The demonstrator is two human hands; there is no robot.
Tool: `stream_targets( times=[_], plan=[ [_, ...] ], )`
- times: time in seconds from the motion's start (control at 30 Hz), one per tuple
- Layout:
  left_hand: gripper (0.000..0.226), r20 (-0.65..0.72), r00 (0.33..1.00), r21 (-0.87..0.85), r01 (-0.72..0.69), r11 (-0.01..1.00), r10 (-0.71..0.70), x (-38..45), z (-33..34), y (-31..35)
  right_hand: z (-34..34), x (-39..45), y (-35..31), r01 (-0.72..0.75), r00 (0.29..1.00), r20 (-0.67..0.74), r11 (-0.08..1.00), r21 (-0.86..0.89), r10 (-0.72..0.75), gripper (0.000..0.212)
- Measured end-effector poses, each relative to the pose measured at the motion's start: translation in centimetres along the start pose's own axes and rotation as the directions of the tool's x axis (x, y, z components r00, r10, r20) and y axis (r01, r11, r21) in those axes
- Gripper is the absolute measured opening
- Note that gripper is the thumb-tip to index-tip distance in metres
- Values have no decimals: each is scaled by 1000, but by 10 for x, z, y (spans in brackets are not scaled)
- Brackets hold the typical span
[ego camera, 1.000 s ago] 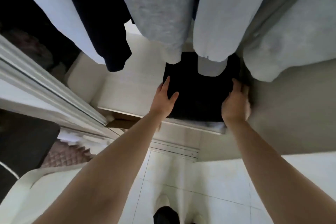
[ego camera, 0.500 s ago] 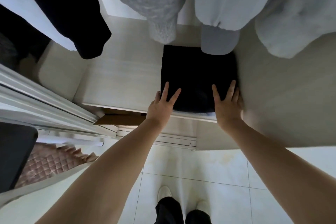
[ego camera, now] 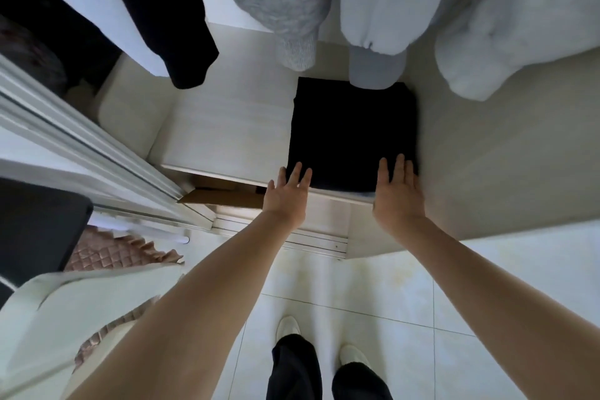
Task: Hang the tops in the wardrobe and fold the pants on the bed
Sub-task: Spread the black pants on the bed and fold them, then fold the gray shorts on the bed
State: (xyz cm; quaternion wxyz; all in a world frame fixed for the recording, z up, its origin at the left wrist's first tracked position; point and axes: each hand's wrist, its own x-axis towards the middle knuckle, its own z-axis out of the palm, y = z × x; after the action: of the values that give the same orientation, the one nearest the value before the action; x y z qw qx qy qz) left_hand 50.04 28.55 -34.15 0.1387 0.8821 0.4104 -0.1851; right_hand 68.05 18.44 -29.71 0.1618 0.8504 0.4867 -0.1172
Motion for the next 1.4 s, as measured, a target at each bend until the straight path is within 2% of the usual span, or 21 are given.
stream_targets(
  times=[0.13, 0.3, 0.37, 0.43, 0.53, 0.57, 0.63, 0.73, 0.77, 0.83, 0.9, 1.0, 1.03, 1.1, 1.17, 1.27, 1.4],
  plan=[
    [71, -40, 999, -60, 18, 998, -21, -43, -11, 9, -9, -38, -5, 150, 989, 3, 988, 43, -150, 68],
    [52, -176, 973, -334, 83, 939, -148, -118, -16, 34, -15, -88, -7, 301, 953, -53, 951, 74, -298, 63],
    [44, -254, 929, -474, 123, 872, -269, -156, -11, 48, -19, -111, -5, 388, 921, -89, 915, 109, -380, 58],
    [39, -291, 855, -611, 178, 771, -429, -197, -7, 69, -24, -136, 0, 482, 876, -116, 862, 155, -468, 53],
    [31, -261, 682, -796, 249, 552, -684, -261, 2, 103, -36, -180, 2, 614, 789, -162, 750, 246, -593, 50],
    [29, -256, 628, -823, 258, 507, -735, -277, 4, 113, -41, -193, 2, 645, 761, -163, 709, 285, -628, 48],
    [26, -232, 489, -879, 265, 397, -841, -327, 15, 137, -49, -232, -2, 727, 666, -140, 596, 342, -732, 44],
    [23, -161, 344, -940, 231, 250, -925, -385, 33, 173, -54, -284, -9, 809, 524, -150, 434, 397, -839, 41],
    [23, -124, 284, -955, 225, 192, -951, -409, 41, 186, -52, -307, -14, 846, 448, -149, 365, 388, -881, 40],
    [23, -63, 198, -973, 206, 105, -978, -441, 55, 209, -47, -338, -19, 884, 347, -139, 274, 380, -927, 39],
    [23, 25, 52, -984, 176, -16, -998, -482, 72, 232, -35, -375, -25, 923, 213, -105, 164, 349, -972, 37],
    [22, 167, -167, -980, 83, -183, -972, -538, 100, 269, -15, -429, -33, 943, 39, -20, 30, 330, -999, 35],
    [21, 194, -210, -976, 53, -209, -958, -551, 108, 279, -10, -442, -34, 946, 4, -2, 3, 325, -1000, 34],
    [20, 274, -344, -959, -29, -281, -898, -590, 132, 310, 8, -486, -37, 946, -134, 42, -115, 303, -990, 34],
    [20, 348, -444, -936, -118, -331, -826, -625, 158, 341, 26, -531, -36, 936, -235, 96, -199, 292, -967, 33],
    [22, 451, -549, -889, -207, -408, -704, -672, 195, 395, 61, -598, -32, 906, -376, 177, -320, 278, -910, 31],
    [19, 540, -651, -826, -288, -485, -533, -734, 244, 477, 115, -698, -9, 859, -501, 276, -432, 274, -820, 30]
  ],
)
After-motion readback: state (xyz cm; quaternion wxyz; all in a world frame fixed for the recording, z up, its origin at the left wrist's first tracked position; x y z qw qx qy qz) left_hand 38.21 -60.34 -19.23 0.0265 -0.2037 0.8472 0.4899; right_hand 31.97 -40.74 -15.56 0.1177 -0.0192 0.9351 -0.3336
